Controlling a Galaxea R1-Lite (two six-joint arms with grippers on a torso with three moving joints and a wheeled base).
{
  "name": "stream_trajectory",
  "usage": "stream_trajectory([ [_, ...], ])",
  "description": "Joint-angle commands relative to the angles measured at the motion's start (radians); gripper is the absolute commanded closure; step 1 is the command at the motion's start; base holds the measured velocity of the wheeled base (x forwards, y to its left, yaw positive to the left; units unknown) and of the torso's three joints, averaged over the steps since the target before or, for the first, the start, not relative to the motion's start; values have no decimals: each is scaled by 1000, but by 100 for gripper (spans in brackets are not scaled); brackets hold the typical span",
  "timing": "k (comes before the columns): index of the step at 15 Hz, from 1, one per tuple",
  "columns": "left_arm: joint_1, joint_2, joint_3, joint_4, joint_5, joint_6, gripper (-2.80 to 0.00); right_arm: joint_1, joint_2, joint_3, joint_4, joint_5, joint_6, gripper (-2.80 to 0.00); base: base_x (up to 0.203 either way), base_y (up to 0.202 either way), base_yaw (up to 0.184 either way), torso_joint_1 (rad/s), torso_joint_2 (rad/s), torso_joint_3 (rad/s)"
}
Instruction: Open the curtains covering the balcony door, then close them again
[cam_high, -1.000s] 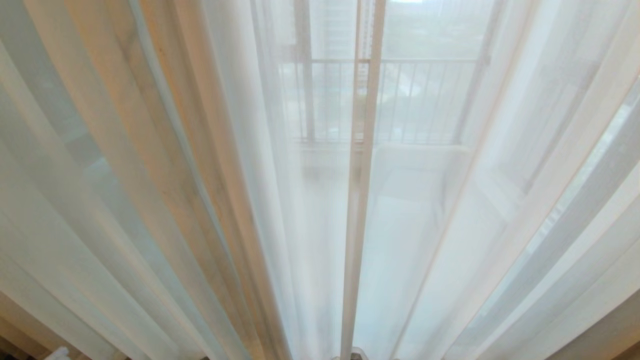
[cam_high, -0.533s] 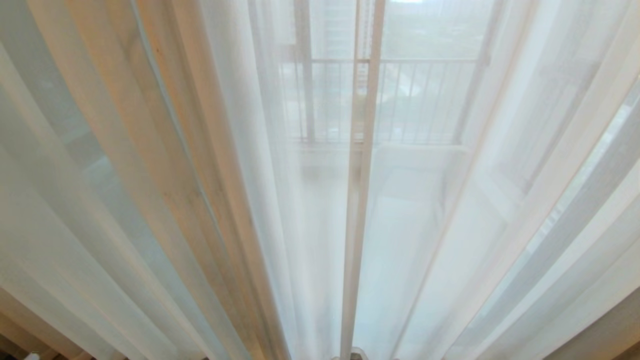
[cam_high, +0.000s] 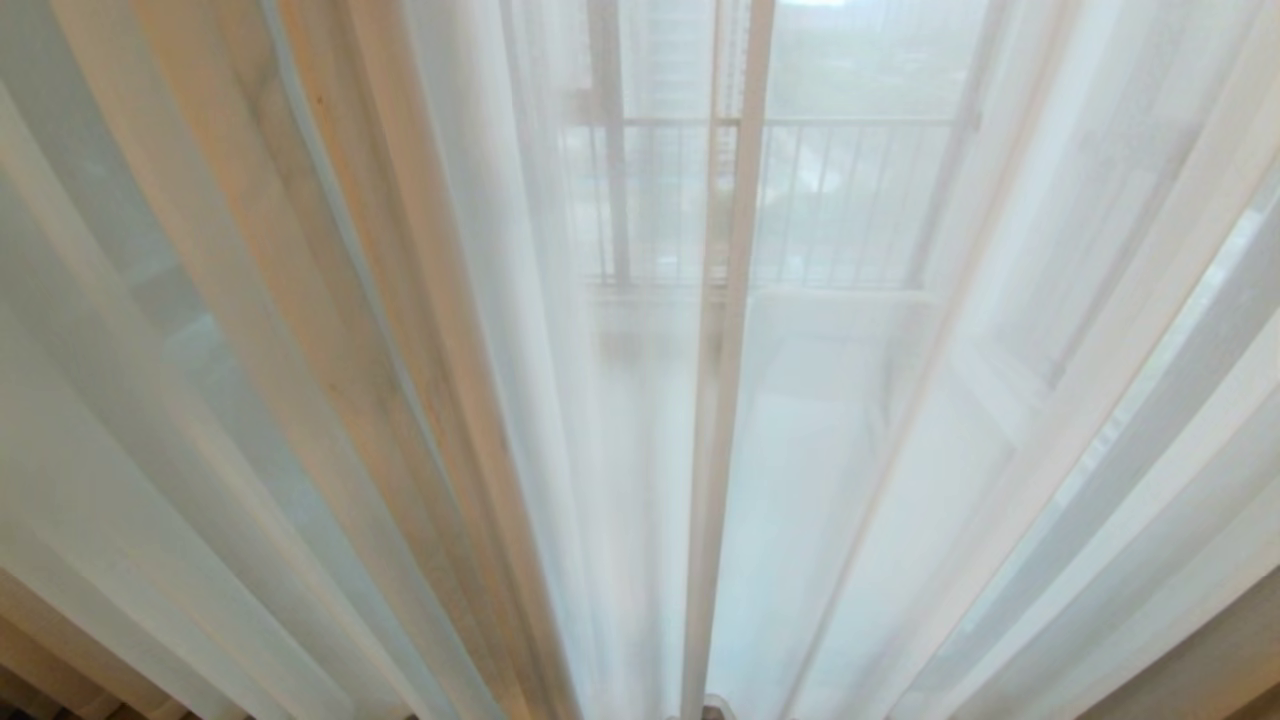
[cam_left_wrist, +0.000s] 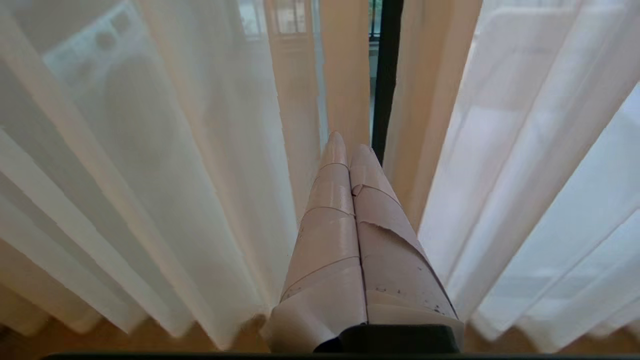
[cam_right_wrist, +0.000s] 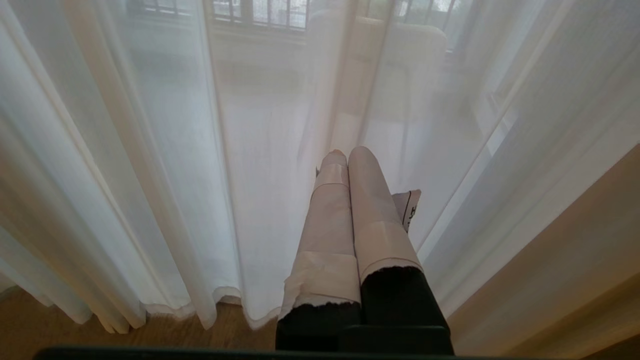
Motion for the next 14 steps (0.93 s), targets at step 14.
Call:
stream_trajectory([
  [14, 0, -1, 0, -1, 3, -12, 0, 0, 1, 0, 0, 1, -1, 0, 0, 0, 0, 0, 0, 0],
])
